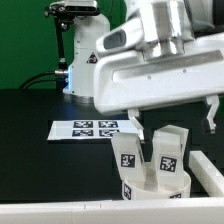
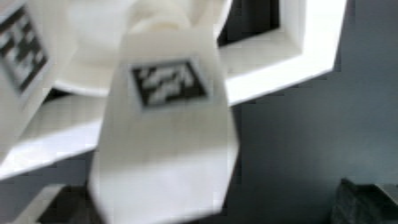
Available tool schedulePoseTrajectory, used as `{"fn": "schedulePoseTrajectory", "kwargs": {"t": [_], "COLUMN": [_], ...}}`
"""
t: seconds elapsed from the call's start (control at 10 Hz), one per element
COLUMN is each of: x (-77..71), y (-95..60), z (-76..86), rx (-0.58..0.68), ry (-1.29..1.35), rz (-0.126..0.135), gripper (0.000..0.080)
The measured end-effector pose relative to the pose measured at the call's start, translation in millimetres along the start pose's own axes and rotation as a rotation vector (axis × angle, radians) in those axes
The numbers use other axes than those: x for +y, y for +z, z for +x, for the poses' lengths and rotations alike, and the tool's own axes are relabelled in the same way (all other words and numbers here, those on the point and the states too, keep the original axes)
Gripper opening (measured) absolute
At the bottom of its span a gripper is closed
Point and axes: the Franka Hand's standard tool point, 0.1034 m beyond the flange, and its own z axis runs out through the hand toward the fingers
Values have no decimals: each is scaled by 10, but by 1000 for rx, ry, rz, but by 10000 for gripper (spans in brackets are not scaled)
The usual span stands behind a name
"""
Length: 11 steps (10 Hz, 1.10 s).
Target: Assemble stool
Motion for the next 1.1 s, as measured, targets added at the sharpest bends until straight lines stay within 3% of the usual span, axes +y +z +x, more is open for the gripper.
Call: {"fn": "schedulePoseTrajectory", "kwargs": {"t": [0.4, 0.7, 1.0, 1.1], "x": [-10, 3, 23, 60], "y": [-194, -155, -47, 6], "z": [201, 165, 305, 241], "rx": [-14, -27, -109, -122], "ry": [-31, -54, -379, -499], "rz": [19, 17, 37, 37], "gripper": [649, 649, 649, 649]}}
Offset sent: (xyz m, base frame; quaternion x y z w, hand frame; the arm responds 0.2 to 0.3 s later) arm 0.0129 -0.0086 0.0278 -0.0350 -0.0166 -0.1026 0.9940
